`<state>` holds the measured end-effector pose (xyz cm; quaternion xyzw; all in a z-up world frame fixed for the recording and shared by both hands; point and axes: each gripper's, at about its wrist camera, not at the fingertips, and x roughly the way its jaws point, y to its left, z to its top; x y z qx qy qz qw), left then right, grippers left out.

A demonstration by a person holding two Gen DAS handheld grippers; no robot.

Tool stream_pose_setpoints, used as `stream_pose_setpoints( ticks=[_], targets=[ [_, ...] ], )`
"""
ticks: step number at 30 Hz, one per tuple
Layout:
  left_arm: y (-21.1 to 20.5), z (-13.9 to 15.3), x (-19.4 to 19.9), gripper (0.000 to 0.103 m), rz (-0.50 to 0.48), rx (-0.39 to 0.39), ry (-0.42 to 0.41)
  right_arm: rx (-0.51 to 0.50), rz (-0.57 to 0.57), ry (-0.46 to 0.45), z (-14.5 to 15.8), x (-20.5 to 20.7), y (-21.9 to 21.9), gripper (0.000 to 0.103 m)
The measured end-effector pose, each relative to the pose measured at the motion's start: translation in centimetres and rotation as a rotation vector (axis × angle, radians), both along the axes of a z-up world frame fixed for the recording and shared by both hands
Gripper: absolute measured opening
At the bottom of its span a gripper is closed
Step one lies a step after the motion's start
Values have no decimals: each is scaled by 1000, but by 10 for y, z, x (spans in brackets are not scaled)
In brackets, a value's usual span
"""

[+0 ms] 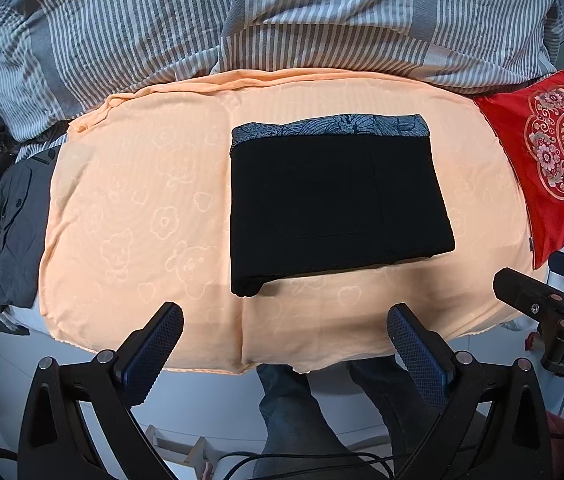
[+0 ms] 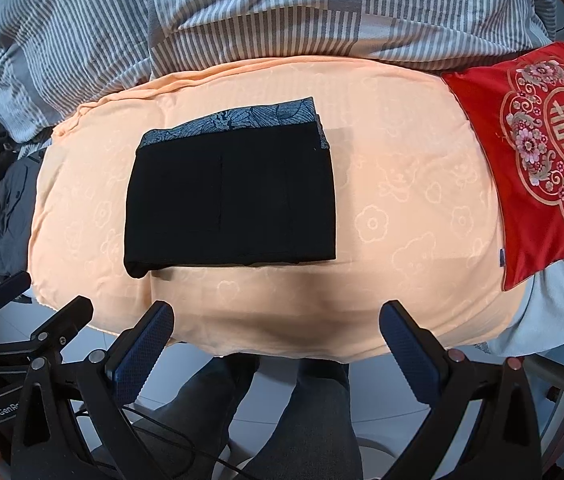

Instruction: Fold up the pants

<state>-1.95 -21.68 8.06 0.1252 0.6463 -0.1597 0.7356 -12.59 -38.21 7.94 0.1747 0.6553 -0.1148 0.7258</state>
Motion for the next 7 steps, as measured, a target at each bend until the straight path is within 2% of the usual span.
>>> stream_pose_setpoints(
  ticks=[7],
  targets=[
    [-5,4,-3,102,-20,-15,-33,-1,5,1,0,2,0,103]
  ],
)
